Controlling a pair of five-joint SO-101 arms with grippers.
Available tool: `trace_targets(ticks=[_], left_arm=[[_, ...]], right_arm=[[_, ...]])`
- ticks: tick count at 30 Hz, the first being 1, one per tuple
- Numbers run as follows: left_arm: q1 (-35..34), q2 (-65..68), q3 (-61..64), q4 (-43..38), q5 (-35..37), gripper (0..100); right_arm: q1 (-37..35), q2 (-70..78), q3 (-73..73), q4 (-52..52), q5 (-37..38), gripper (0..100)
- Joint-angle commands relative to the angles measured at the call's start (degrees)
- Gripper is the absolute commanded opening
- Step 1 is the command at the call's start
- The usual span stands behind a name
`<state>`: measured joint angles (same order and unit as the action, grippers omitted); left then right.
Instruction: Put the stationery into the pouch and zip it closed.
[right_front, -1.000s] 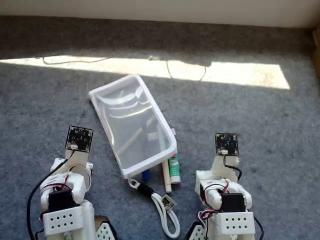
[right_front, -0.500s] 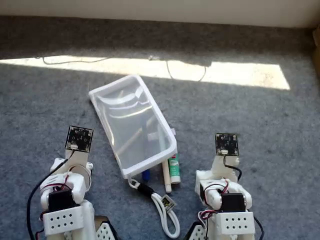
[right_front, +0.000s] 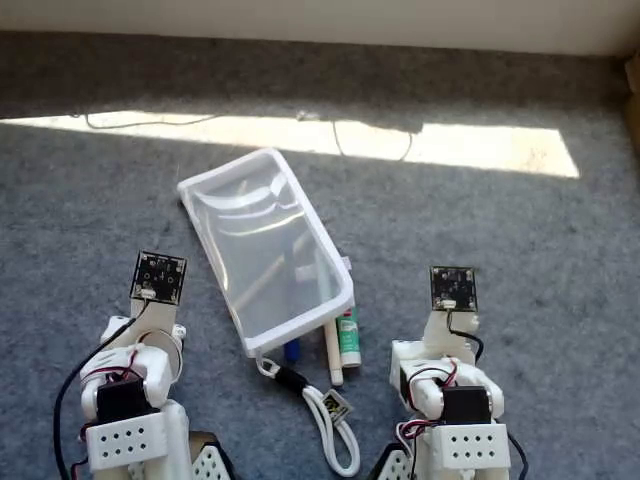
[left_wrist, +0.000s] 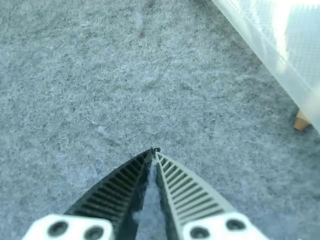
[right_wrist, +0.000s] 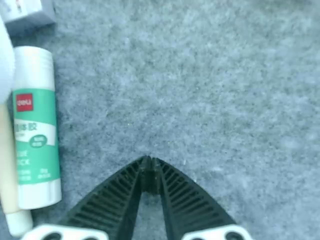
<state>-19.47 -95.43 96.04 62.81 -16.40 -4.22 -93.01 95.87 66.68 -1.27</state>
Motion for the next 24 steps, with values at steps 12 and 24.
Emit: trace_targets(ticks=[12,24], left_arm=[[-0.75,-0.66,1.63,0.18,0.18,1],[-0.48,-1.19,1.63,-0.09,0.44,1]], right_arm=[[0.22,-0.22,4.35,-0.92,-0.35,1.1],[0.04,-0.22,4.35,-1.19,-0.44,1.1]])
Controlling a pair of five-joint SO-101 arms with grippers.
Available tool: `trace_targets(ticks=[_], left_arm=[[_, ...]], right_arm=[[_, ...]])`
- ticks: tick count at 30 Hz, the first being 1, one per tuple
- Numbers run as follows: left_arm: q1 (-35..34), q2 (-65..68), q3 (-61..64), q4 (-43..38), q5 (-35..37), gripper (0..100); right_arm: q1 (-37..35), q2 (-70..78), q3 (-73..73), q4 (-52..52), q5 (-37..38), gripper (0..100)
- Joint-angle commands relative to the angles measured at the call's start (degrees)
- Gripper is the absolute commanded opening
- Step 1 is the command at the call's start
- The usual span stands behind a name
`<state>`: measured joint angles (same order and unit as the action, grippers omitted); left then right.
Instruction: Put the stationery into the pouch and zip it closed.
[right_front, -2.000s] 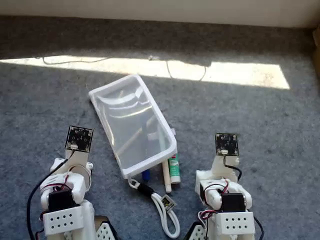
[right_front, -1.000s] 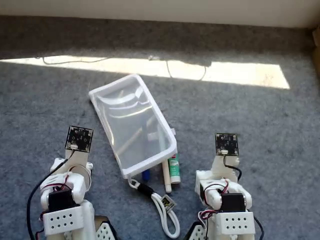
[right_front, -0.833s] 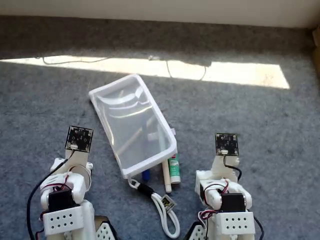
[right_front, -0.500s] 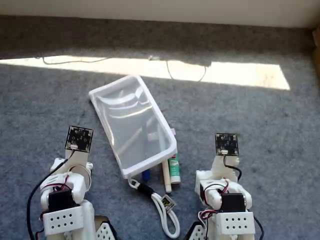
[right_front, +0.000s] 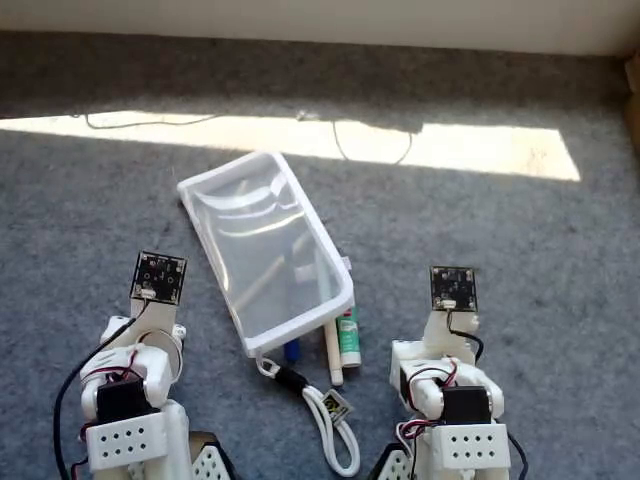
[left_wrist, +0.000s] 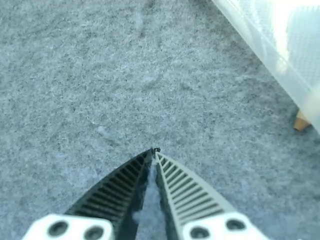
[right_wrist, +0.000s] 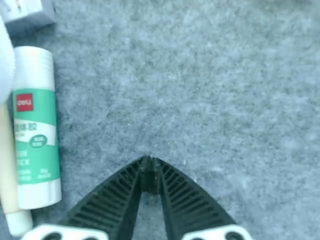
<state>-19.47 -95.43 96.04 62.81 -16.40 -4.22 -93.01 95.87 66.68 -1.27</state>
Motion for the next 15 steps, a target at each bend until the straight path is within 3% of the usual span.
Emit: trace_targets(ticks=[1,10,15], left_arm=[[-0.48,-1.19,1.63,-0.18,0.44,1],[-0.75,-1.27,0.92,-8.70,0.44,1],[-0.57,-1.27,0.84,-9.41,0.44,1]], right_arm=[[0.04,-0.22,4.35,-1.19,-0.44,1.1],[-3.91,-0.22,4.70,-0.84,-0.35,1.1],[-2.95,-0.22,4.26,-0.84,-0.35,1.1]])
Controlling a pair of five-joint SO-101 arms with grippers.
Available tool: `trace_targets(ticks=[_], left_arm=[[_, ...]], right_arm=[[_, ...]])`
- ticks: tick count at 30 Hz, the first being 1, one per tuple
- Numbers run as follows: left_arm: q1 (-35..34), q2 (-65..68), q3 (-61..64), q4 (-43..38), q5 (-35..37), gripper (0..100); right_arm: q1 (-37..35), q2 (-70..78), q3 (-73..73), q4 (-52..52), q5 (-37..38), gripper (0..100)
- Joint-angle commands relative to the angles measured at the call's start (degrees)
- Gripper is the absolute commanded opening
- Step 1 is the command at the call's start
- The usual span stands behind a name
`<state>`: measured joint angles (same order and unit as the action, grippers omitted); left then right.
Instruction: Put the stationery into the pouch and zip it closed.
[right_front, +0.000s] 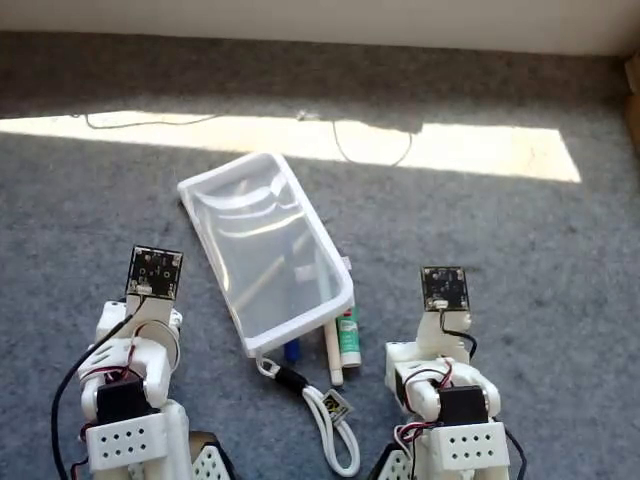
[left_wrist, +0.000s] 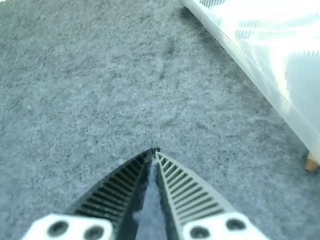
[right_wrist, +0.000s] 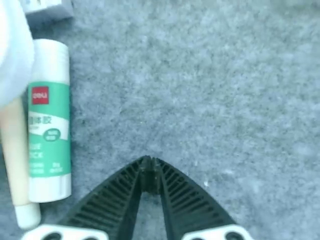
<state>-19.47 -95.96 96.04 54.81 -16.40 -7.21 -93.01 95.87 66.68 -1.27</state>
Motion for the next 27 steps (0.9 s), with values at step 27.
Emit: trace_targets(ticks=[27], left_arm=[[-0.75,-0.40,1.54,-1.32,0.18,1]], right_arm=[[-1.01,2.95,-35.38,10.77,13.19,3.6]])
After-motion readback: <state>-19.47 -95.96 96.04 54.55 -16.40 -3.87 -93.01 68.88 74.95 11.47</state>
